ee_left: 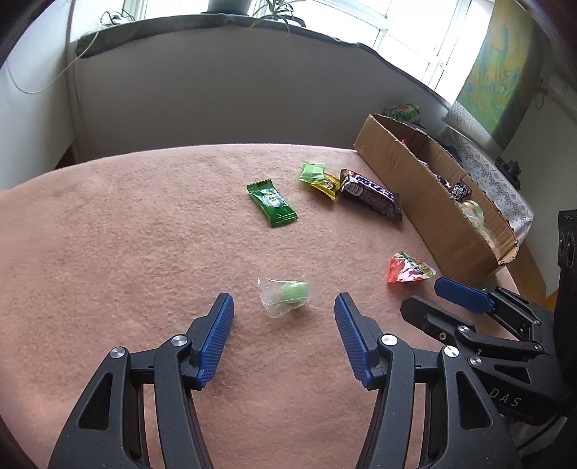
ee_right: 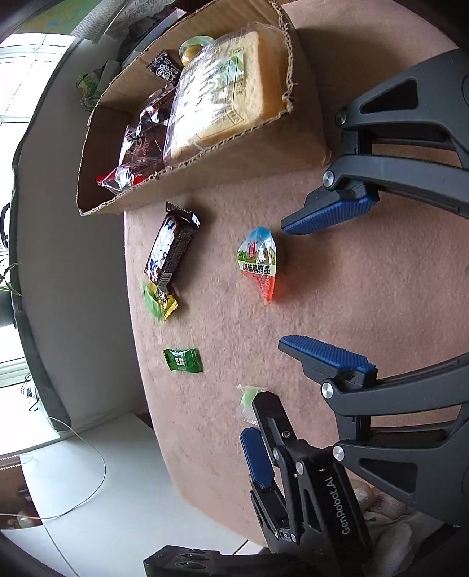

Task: Organize snacks
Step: 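Withdraw both grippers from the box toward the remaining snacks, then grasp the colourful wrapped candy with the right gripper while the left grasps the clear green-candy bag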

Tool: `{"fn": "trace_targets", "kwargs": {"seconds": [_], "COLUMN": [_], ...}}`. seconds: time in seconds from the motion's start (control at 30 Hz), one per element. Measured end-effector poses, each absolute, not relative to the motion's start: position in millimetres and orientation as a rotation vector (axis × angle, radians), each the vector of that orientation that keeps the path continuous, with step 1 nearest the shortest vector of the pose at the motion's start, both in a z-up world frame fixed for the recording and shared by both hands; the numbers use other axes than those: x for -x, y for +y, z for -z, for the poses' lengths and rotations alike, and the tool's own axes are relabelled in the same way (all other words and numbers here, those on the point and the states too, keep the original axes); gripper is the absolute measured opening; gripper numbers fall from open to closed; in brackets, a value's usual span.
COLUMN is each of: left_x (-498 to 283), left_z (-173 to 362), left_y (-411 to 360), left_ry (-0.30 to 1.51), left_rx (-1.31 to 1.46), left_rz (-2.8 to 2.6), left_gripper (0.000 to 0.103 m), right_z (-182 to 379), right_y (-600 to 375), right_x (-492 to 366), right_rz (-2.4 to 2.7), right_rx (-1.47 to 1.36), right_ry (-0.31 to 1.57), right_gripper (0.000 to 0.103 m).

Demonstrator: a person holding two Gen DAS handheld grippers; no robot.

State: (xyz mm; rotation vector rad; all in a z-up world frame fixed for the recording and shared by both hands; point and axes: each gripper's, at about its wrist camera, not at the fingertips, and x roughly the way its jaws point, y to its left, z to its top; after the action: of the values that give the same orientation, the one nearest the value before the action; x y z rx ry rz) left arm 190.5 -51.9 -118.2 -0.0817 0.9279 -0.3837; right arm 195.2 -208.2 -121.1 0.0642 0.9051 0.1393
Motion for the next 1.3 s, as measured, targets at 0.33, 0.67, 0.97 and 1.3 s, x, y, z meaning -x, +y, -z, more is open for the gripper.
{"fn": "trace_targets", "kwargs": {"seconds": [0.33,0.67,0.97,1.3], "left_x": [-193,-191,-189,-186], "left_z": [118,120,119,118], "left_y": [-53,-59,-51,-48], "left_ry": [0.916,0.907,0.909,0.905], "left_rx": [0.058,0.027,0.067,0.075], "left_rz": [0.400,0.401,0.403,0.394], "left_gripper": [0.047,0.018,0.016,0.015], "right_z": [128,128,127,128], "right_y": [-199,-196,-197,-196], "right_x": [-212,-209,-207,-206], "right_rz": [-0.092,-0.089,-0.117,-0.159], "right_rx": [-0.026,-0.014,-0.035,-0.042], "right_ry": [0.911,0.897,0.891,0.906], "right_gripper": [0.061,0.042,0.024,0.006]}}
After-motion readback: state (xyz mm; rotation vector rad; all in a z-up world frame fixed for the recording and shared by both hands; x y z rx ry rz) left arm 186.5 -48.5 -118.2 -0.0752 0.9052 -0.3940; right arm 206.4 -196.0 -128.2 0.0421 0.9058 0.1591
